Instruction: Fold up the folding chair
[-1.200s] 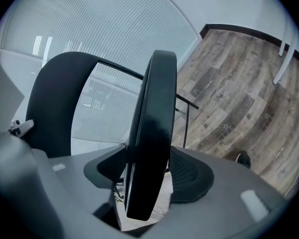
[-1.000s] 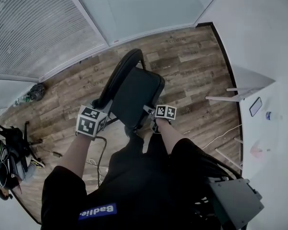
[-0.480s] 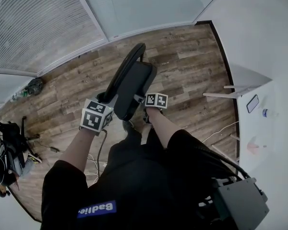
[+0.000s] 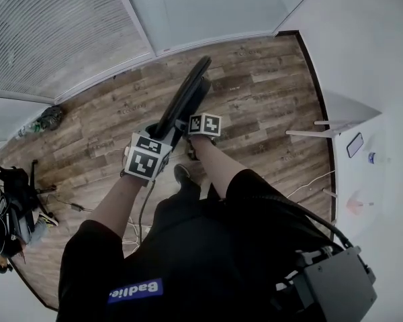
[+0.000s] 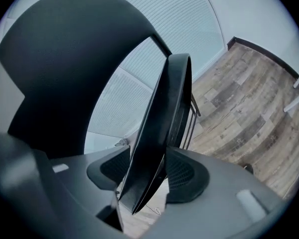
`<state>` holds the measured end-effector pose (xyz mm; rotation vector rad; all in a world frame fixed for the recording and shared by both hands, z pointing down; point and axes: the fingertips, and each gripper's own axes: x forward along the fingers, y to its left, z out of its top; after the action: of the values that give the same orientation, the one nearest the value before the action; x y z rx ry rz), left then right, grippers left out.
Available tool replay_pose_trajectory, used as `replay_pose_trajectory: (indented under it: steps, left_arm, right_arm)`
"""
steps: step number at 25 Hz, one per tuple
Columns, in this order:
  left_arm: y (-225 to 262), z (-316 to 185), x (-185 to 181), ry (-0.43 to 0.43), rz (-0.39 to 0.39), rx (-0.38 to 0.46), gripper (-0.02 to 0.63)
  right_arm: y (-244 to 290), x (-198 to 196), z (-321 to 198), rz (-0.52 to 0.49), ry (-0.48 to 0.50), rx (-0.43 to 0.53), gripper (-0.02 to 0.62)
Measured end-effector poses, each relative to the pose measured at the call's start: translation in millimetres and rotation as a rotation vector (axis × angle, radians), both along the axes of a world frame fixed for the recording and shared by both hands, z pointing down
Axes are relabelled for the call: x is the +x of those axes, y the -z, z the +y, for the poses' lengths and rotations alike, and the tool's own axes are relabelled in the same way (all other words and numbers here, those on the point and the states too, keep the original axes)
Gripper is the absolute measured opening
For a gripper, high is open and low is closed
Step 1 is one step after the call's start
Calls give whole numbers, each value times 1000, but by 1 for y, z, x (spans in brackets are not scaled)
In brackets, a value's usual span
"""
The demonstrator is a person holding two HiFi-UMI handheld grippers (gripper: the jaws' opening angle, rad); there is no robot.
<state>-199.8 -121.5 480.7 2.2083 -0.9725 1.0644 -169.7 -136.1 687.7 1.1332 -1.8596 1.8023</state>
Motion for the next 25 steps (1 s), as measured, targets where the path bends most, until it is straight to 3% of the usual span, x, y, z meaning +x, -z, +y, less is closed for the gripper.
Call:
replay_pose_trajectory:
  steps: [12,18,25]
  left_arm:
    - [5,-10,-16,1,-13,12,94]
    - [10,-32,-50,-4,-13,18,92]
    - [12,-52,-81,-5,-43,44,89]
  right_arm:
    - [4,-28,-22,111,29,-29,201]
    - [17,-59,-34,52,38,0,201]
    - [42,-74,-30,28,131,105,172]
